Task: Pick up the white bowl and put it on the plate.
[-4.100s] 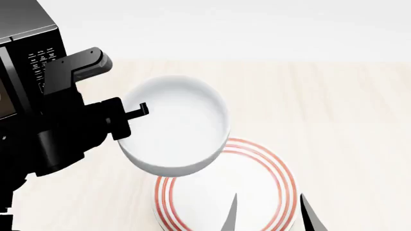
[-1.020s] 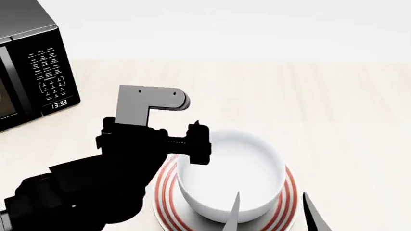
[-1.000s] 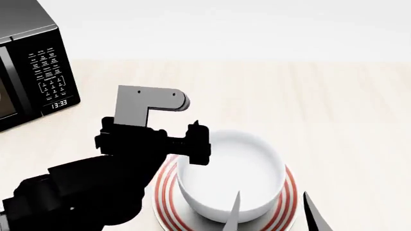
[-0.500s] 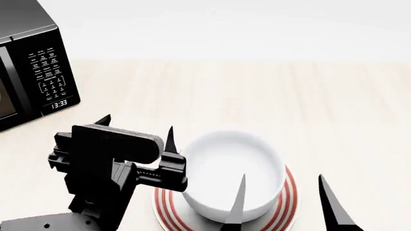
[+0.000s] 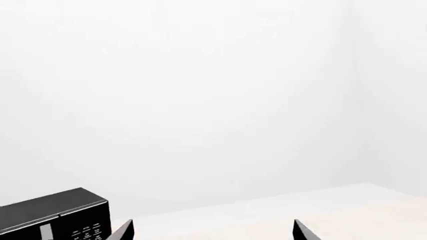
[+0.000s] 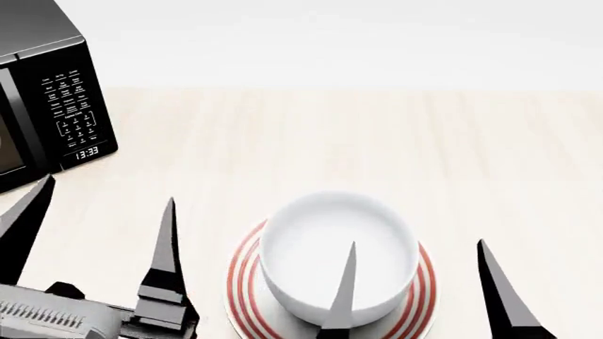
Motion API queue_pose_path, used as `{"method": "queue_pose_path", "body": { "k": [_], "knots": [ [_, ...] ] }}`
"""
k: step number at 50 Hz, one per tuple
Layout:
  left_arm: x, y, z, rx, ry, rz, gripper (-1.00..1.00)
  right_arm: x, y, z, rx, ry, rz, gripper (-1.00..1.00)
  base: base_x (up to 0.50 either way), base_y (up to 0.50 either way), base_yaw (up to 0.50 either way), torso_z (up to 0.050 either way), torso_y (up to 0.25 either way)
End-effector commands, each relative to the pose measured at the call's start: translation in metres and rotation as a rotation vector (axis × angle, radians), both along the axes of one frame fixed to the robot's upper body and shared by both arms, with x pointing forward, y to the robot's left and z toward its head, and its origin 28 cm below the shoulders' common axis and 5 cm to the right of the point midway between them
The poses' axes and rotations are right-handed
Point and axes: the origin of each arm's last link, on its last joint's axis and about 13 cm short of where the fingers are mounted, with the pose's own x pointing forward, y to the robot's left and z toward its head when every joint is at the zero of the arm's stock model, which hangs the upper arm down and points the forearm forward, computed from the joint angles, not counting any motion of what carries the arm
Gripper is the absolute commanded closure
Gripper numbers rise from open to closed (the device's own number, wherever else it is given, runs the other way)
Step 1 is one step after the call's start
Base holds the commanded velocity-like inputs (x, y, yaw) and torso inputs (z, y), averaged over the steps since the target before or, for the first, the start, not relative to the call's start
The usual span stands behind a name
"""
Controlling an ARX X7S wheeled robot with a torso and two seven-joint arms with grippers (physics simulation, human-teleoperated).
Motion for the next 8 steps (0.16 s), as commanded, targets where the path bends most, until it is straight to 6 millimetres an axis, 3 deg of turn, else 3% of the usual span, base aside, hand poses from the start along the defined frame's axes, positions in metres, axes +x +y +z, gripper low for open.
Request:
{"method": "queue_pose_path", "body": {
  "k": [1, 8],
  "knots": [
    [-0.029, 0.013, 0.021, -0.033, -0.148, 0.017, -1.00, -0.008, 0.002, 0.010, -0.008, -0.036, 0.012, -1.00, 0.00, 0.00, 0.00, 0.000, 0.000],
    [-0.048, 0.016, 0.037, -0.012, -0.224, 0.017, -1.00, -0.014, 0.002, 0.019, -0.014, -0.072, 0.018, -1.00, 0.00, 0.00, 0.00, 0.000, 0.000]
  ]
}}
